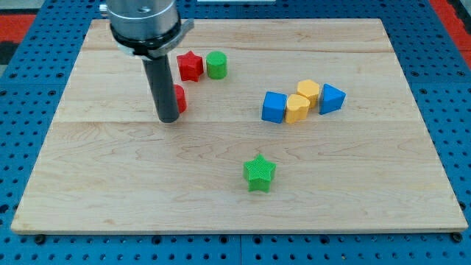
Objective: Push the green star into the red blocks
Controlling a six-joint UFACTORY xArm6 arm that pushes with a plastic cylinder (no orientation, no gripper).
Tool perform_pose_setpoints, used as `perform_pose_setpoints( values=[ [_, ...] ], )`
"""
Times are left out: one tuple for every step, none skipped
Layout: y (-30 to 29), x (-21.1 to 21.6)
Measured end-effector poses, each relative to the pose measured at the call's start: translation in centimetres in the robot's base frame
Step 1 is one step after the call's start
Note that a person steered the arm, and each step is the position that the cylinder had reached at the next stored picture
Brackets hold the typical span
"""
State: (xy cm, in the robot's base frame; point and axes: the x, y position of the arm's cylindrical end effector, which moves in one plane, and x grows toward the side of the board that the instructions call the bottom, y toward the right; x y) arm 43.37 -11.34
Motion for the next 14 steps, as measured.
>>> perform_pose_setpoints(
  values=[
    [0.0, -3.2],
    [0.9, -5.7],
    [2.6, -2.7],
    [8.5, 2.1],
    [12.1, 5.4],
    [23.3, 6.3],
    [25.3, 13.6],
    [18.0, 15.9],
    [13.5, 13.9],
    [12.2, 10.6],
    [12.7, 10.5],
    [16.2, 10.2],
    [18.3, 10.2],
    [17.6, 9.7]
  ],
)
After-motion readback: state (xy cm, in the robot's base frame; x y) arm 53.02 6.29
